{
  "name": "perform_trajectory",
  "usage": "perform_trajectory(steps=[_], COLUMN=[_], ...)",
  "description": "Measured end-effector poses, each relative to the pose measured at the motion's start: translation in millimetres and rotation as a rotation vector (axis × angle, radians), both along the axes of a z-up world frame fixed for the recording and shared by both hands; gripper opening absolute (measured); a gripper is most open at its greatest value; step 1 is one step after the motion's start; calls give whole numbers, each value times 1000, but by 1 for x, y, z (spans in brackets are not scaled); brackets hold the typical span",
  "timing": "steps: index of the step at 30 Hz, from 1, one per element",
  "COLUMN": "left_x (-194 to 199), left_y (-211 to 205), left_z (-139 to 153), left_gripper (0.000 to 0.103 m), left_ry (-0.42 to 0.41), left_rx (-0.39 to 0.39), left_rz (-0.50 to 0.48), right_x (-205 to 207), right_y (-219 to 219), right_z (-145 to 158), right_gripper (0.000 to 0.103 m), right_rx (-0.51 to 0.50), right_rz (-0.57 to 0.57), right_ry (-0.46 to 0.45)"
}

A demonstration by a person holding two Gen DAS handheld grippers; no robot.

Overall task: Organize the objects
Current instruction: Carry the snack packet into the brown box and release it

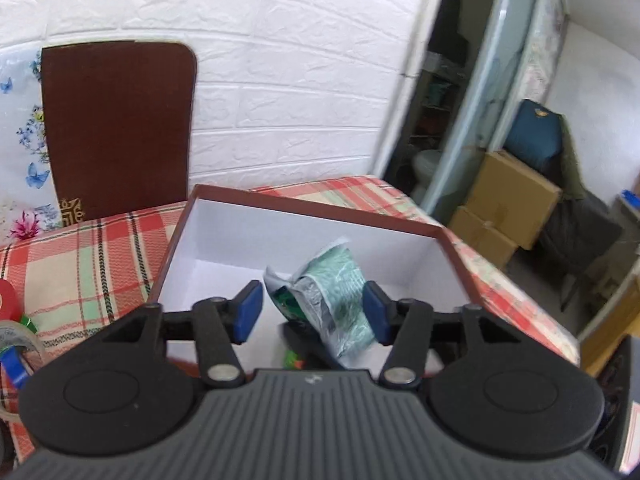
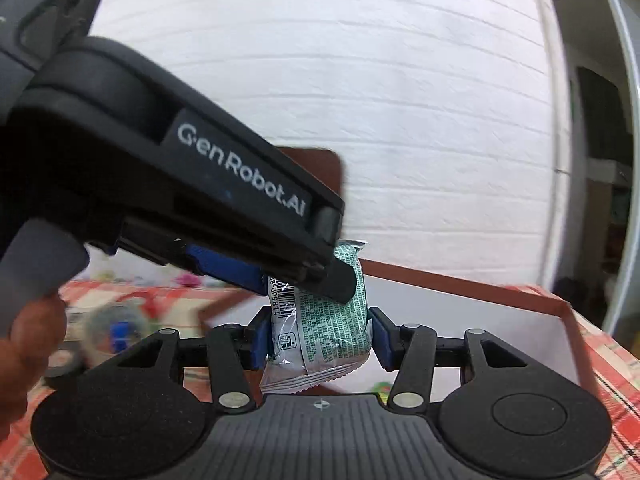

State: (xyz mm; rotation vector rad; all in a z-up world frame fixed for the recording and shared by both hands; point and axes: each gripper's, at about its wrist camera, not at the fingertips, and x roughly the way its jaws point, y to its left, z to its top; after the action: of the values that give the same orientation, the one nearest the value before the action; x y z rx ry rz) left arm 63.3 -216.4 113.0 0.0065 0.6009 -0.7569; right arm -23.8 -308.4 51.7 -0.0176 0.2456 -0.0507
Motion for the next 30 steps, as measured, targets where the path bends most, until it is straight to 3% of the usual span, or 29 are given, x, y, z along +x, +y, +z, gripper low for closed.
perform_trajectory(steps=[2,8,13,16,22,26,30], left_x=[3,-13,-28,-34,-35,-38,-37], left_y=[2,62,149,204,305,343,342], left_z=[-5,-7,-33,-61,-104,-109,-109], left_gripper=[59,59,59,59,56,55,55], left_ry=[5,-17,15,77,182,194,200], left_rx=[4,-59,-29,0,-28,-174,-192], left_rz=[49,123,278,389,665,688,687], right_x=[11,-13,-39,-29,-7,11,38], right_y=[-8,-5,45,90,161,205,247], right_z=[-7,-14,-26,-39,-55,-63,-70], right_gripper=[63,63,68,60,61,61,72], right_rx=[-27,17,10,-23,-40,-38,-64], right_rz=[-59,-80,46,182,400,498,505], right_ry=[24,-44,-65,46,203,300,349])
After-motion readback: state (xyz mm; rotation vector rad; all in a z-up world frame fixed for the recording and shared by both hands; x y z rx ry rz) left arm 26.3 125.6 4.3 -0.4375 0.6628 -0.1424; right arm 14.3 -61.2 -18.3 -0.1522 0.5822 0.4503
